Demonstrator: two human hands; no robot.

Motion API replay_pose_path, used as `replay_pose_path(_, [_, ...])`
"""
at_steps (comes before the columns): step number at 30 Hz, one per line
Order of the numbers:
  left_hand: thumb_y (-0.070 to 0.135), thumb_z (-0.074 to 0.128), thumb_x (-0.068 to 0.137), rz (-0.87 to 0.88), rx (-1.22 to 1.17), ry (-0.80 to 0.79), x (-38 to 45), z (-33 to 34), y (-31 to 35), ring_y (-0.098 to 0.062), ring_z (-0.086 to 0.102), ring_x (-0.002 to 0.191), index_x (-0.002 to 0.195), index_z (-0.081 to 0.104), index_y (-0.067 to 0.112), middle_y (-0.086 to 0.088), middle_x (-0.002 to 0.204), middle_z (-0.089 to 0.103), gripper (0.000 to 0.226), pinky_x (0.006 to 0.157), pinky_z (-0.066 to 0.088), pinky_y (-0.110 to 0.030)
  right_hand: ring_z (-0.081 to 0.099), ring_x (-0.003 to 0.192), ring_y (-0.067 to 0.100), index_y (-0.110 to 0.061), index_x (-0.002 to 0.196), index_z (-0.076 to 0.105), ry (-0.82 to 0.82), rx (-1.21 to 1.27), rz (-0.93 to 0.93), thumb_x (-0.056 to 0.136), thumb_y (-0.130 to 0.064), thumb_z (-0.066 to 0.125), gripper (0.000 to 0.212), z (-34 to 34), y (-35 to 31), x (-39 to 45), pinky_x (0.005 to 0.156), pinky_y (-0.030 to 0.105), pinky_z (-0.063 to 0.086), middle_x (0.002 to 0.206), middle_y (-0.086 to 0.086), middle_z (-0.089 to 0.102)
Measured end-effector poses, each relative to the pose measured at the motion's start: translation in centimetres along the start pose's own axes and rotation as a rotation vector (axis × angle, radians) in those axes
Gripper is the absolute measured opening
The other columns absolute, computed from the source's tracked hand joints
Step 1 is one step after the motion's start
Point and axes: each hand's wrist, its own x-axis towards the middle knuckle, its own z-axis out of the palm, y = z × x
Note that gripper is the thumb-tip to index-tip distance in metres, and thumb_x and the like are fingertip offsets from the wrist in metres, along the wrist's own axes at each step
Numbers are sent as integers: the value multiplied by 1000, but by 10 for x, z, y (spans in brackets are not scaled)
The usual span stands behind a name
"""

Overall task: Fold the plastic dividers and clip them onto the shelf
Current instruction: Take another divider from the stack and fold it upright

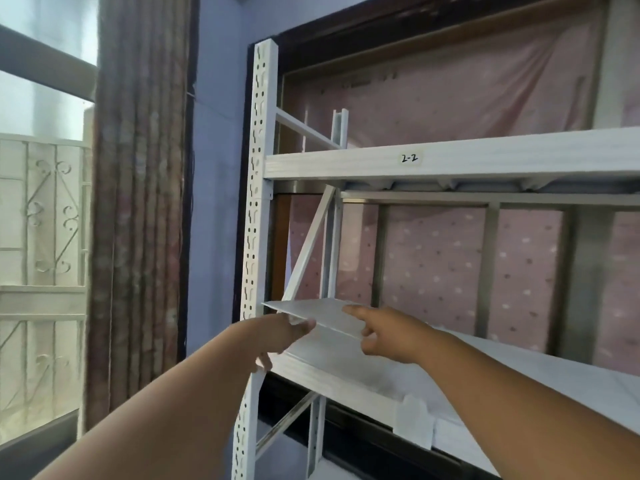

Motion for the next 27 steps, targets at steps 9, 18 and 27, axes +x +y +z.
replay_pose_path(9, [48, 74, 96, 419, -819, -59, 10, 49, 119, -45, 57, 136, 160, 17, 55, -8, 156, 52, 86, 98, 59, -66, 65, 99, 18, -60, 148, 17, 103, 91, 37, 86, -7, 60, 93, -32, 50, -49, 79, 31, 61, 137, -2, 60])
replay_pose_path(18, [10, 74, 96, 651, -1043, -131, 7, 117, 248, -34, 65, 101, 145, 21, 81, -15, 110, 61, 101, 72, 69, -52, 64, 112, 14, -89, 121, 8, 380, 315, 209, 78, -11, 62, 104, -57, 121, -136, 78, 38, 63, 137, -15, 58])
replay_pose_path(27, [-1, 66, 98, 865, -854, -348, -37, 177, 351, -44, 74, 109, 155, 42, 51, -28, 128, 68, 81, 67, 68, -48, 63, 109, 8, -80, 134, -5, 440, 380, 440, 66, -25, 69, 114, -88, 176, -226, 52, 7, 48, 132, -14, 57])
